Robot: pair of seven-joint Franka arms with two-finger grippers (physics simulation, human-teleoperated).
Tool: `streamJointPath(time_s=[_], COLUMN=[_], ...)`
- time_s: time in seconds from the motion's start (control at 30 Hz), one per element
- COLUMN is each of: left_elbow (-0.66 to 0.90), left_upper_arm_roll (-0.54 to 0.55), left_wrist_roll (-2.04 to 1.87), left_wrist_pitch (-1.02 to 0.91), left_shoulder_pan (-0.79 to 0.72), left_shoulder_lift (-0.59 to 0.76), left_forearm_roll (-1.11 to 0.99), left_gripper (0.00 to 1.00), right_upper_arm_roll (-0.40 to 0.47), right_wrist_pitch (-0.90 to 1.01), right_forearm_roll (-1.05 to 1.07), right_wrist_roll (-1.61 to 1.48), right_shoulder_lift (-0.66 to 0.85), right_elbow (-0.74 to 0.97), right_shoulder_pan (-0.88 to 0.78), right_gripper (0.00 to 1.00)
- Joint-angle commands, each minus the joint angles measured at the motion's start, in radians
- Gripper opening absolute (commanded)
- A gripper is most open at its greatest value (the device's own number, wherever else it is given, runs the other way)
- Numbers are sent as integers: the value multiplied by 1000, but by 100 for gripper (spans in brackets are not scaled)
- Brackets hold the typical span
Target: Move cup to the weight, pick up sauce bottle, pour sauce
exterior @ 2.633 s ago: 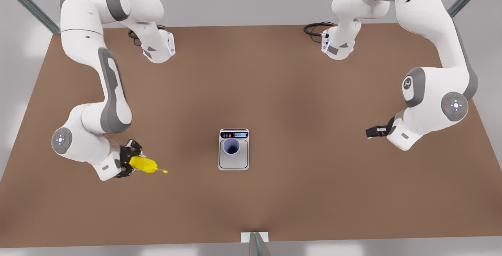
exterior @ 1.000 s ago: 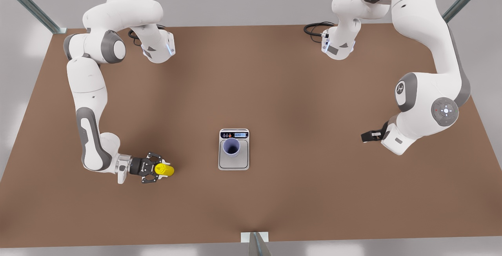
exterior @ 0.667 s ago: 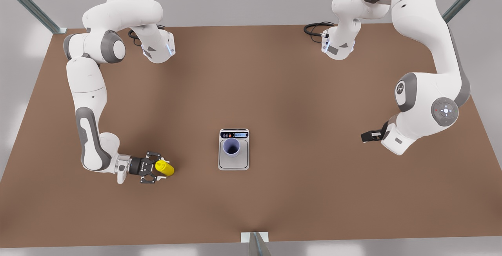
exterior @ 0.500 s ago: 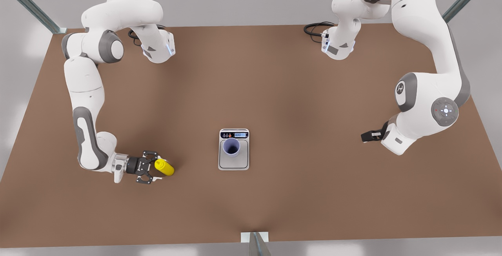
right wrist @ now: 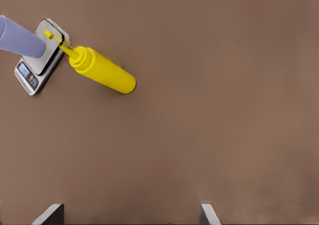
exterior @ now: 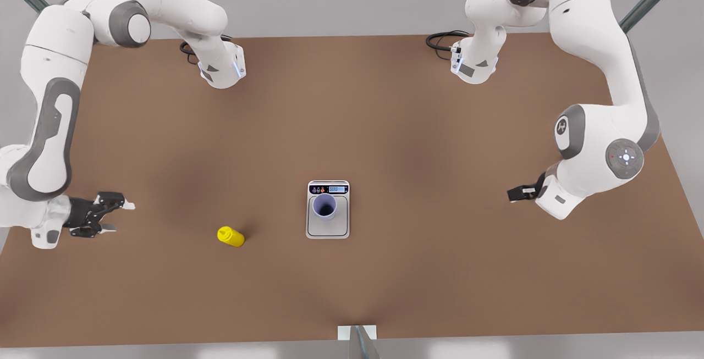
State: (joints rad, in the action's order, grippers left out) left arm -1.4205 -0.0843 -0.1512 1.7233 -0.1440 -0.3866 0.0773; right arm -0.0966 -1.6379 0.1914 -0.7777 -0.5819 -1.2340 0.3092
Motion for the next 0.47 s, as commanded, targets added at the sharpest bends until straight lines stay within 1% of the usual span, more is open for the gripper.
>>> streamJointPath(time_s=[0.0, 0.03, 0.1, 0.13, 0.17, 0.23, 0.27, 0.3, 0.33, 0.43], left_elbow=[0, 0, 0, 0, 0, 0, 0, 0, 0, 0], left_upper_arm_roll=[0, 0, 0, 2, 3, 3, 3, 3, 3, 3], left_wrist_roll=[-1, -8, -11, -14, -16, -16, -16, -18, -18, -14], left_wrist_pitch=[1, 1, -1, -1, -1, -1, -1, -1, -1, -1], left_shoulder_pan=[0, 0, -2, -2, -2, -2, -2, -2, -2, -2], left_shoulder_lift=[0, 0, 0, 0, 0, 0, 0, 2, 2, 2], left_forearm_roll=[1, 1, 1, 1, 1, 1, 1, 1, 1, 1], left_gripper=[100, 100, 100, 100, 100, 100, 100, 100, 100, 100], right_upper_arm_roll=[6, 96, 242, 307, 311, 301, 263, 242, 241, 239], right_wrist_pitch=[-2, -2, -2, -3, -5, -13, -13, -51, -76, -69], right_forearm_roll=[-65, -76, -76, -76, -95, -107, -107, -127, -136, -135], right_wrist_roll=[99, 204, 328, 452, 564, 618, 618, 618, 618, 617], right_shoulder_lift=[33, 100, 191, 231, 283, 379, 381, 405, 425, 419], right_elbow=[-2, -36, -84, -99, -126, -206, -214, -275, -308, -305], right_shoulder_pan=[-31, -126, -301, -404, -429, -397, -354, -340, -341, -338], right_gripper=[100, 100, 100, 100, 100, 100, 100, 100, 100, 100])
